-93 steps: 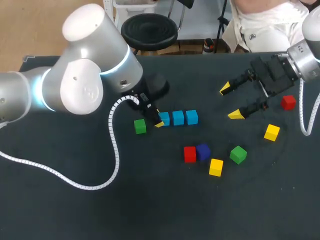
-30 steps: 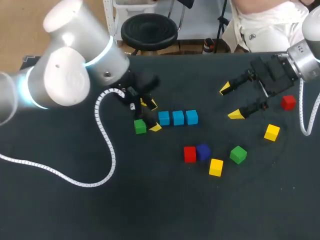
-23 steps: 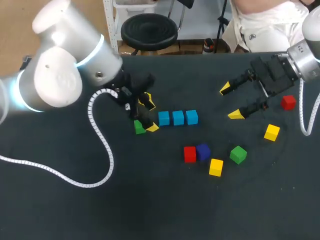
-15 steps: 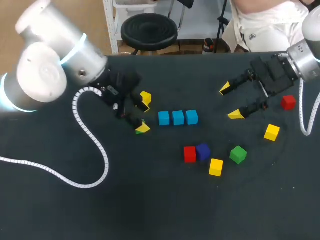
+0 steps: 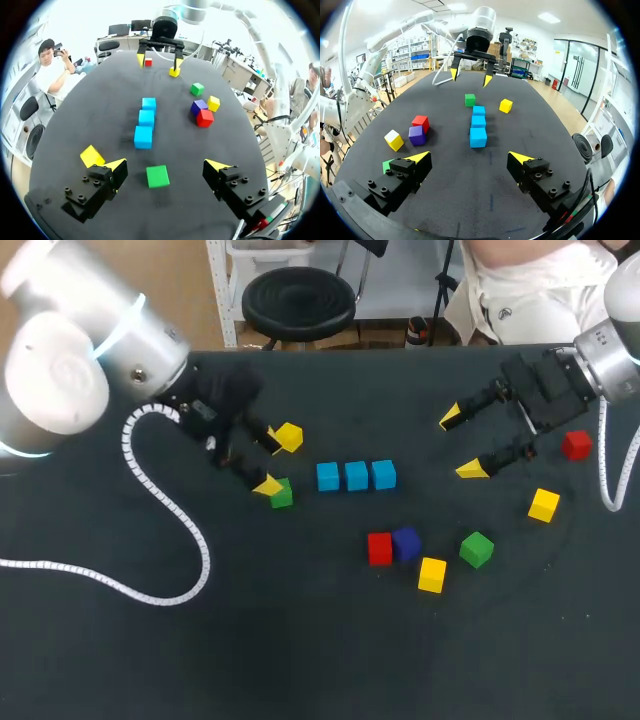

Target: Place the blue cubes, place green cubes on the blue cubes, place the yellow cubes on the green cubes, then place the red cubes on the yellow cubes, and place purple cube on the red cubes.

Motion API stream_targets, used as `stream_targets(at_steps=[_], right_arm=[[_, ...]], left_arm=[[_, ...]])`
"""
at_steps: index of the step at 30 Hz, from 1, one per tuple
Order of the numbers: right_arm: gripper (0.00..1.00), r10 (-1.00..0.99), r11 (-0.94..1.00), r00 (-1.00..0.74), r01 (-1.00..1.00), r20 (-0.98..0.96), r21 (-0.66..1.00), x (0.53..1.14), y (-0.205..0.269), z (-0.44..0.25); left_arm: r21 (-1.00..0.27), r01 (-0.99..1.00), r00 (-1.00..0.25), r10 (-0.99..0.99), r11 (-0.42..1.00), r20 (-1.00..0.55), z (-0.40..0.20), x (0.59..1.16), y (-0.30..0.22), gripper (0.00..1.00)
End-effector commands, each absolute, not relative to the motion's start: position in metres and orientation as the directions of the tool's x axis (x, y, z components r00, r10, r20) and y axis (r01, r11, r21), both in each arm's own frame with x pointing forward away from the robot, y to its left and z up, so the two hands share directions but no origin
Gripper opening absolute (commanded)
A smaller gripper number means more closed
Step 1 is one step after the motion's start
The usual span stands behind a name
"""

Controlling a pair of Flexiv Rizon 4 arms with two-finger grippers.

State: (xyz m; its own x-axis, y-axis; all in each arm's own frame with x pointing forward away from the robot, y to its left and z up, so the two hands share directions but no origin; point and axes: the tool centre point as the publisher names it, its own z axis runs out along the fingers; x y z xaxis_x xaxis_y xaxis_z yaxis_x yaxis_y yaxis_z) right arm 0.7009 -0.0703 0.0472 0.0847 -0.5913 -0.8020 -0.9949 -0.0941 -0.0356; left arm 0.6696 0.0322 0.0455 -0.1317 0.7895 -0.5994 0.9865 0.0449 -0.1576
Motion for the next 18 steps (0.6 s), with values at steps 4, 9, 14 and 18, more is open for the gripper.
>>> stream_targets(at_steps=[4,9,14,18], right_arm=[[1.00,-0.591,-0.094,0.086,-0.995,-0.802,-0.037,0.701,-0.070,0.047],[1.00,-0.591,-0.094,0.086,-0.995,-0.802,-0.037,0.701,-0.070,0.047],[1.00,-0.591,-0.094,0.086,-0.995,-0.802,-0.037,0.701,-0.070,0.047],[1.00,-0.591,-0.094,0.086,-0.995,-0.802,-0.037,0.701,-0.070,0.047]], left_arm=[[-0.182,0.979,-0.181,0.786,0.088,-0.591,0.037,0.666,0.051,1.00],[-0.212,0.973,-0.206,0.755,0.092,-0.622,0.039,0.670,0.062,1.00],[-0.246,0.966,-0.230,0.714,0.083,-0.662,0.044,0.681,0.063,1.00],[-0.251,0.966,-0.215,0.703,0.053,-0.678,0.049,0.694,0.053,1.00]])
